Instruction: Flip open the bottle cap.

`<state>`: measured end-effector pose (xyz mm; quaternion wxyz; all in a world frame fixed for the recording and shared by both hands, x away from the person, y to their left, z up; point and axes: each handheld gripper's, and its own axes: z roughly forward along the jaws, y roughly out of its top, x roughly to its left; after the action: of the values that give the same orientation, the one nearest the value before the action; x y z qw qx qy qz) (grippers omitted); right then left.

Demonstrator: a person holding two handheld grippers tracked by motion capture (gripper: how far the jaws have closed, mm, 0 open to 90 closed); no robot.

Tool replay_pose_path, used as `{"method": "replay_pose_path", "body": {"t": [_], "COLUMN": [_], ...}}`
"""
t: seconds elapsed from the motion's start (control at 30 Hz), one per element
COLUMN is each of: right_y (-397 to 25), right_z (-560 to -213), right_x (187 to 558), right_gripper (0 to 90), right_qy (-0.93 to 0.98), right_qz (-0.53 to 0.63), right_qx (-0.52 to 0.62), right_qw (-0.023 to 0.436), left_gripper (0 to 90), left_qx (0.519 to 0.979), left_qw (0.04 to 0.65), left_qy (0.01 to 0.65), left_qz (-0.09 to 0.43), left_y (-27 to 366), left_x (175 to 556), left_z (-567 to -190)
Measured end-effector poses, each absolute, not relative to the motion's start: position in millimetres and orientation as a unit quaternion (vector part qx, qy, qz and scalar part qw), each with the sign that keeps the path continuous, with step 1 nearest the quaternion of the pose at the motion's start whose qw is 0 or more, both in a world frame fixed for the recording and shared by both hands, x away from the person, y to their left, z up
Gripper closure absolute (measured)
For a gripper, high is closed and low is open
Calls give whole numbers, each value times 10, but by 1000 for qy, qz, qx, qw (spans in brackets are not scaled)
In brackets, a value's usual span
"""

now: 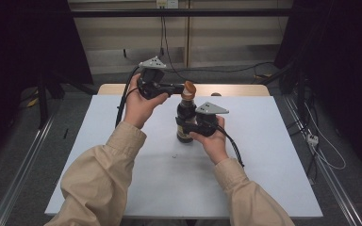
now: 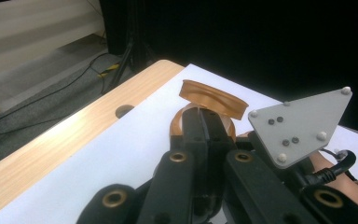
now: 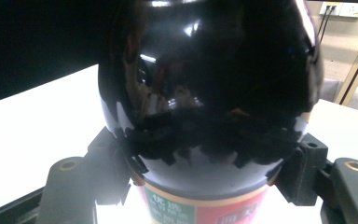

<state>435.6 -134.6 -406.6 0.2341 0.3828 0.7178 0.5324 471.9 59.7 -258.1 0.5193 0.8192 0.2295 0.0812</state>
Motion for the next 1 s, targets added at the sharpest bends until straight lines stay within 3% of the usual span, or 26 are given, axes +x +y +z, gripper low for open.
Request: {"method": "replay_pose_path", "body": {"t": [1.0], "right_y": [-1336], "right_z": [-4062], "right_x": [4349], "right_gripper": [308], "right_qy": [720], "right_qz": [530], "right_qx": [382], "right_qw": [234], "left_gripper": [900], "left_qx": [819], "left_qw": [525], "left_qy": [220], "left_qz": [78], "left_y": [494], "left_x": [4706], "left_z": [-2468]}}
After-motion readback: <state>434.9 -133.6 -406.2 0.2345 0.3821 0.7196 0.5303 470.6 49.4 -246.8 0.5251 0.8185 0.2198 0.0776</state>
